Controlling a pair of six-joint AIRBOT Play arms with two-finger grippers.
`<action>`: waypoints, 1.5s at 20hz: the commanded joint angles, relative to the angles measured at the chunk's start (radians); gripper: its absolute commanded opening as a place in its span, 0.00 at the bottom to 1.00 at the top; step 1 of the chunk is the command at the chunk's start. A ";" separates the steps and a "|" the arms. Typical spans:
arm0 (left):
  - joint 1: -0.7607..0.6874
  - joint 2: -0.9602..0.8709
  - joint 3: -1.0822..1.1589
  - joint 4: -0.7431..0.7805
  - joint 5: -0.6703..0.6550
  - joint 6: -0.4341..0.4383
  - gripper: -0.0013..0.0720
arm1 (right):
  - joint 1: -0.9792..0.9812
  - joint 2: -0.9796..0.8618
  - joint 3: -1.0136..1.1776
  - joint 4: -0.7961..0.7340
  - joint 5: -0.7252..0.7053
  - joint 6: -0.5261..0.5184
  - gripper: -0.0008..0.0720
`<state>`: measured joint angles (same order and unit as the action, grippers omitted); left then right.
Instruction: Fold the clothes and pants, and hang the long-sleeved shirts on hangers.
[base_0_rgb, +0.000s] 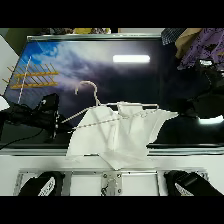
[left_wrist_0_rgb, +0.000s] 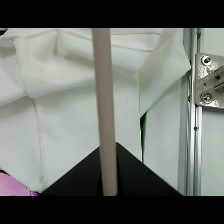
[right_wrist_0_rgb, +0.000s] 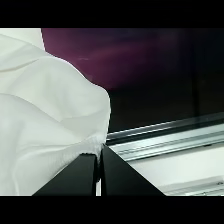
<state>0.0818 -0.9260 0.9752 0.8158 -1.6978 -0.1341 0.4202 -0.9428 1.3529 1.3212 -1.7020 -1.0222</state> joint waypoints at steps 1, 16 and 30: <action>0.001 0.000 0.001 -0.006 -0.005 -0.001 0.05 | -0.006 0.000 0.000 0.003 0.001 -0.007 0.04; 0.001 0.000 0.001 -0.096 -0.012 -0.002 0.05 | -0.006 0.000 0.000 0.003 0.000 -0.007 0.04; -0.229 0.000 0.000 0.028 0.051 -0.122 0.05 | -0.006 0.000 0.000 0.007 0.000 -0.006 0.04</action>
<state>-0.1318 -0.9260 0.9752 0.8345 -1.6985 -0.2016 0.4141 -0.9428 1.3533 1.3247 -1.7016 -1.0294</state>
